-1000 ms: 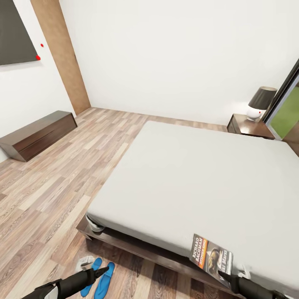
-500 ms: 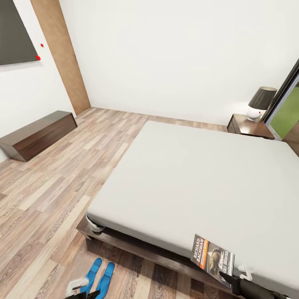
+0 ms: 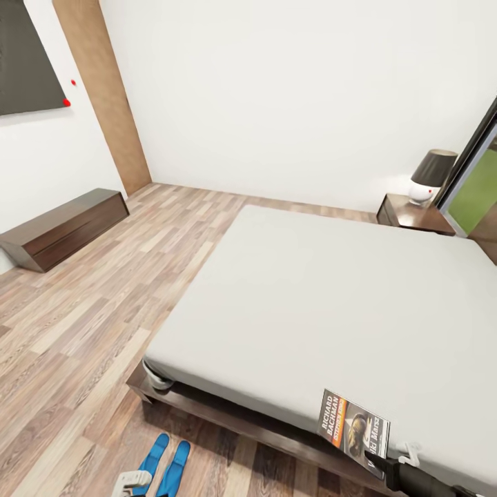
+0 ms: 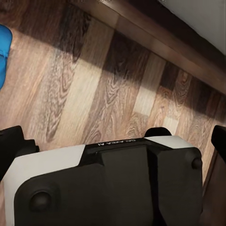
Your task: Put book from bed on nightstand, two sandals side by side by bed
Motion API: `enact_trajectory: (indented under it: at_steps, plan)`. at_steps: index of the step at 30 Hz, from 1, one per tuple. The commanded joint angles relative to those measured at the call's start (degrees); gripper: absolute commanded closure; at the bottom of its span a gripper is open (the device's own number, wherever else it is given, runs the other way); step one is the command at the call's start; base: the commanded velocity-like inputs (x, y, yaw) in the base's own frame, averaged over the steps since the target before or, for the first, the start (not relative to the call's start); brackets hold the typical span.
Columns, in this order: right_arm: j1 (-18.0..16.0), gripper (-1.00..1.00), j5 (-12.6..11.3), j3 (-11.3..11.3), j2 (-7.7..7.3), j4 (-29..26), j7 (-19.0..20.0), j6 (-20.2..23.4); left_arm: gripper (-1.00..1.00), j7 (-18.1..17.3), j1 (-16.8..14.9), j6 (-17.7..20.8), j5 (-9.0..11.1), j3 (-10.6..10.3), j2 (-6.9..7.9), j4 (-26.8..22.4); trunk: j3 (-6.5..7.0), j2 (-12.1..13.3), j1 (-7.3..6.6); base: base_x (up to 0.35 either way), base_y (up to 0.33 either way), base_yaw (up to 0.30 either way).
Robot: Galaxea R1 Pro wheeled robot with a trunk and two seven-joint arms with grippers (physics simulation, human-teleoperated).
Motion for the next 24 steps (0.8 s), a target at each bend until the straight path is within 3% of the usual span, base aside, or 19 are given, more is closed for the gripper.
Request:
enact_trajectory:
  at_steps: [1,24]
  plan:
    - [0.0,1.00,-0.3,0.5,-0.01,0.0,0.1,-0.4,-1.00,-0.1,0.0,-0.4,-0.6,0.3,0.02,0.1,0.02,-0.1,0.02,0.000,0.000,0.000]
    - [0.0,1.00,0.1,0.5,-0.01,0.1,0.0,-0.4,-1.00,2.5,-0.1,-0.4,-0.6,0.3,0.01,0.1,2.14,-0.1,0.02,0.000,0.000,0.000]
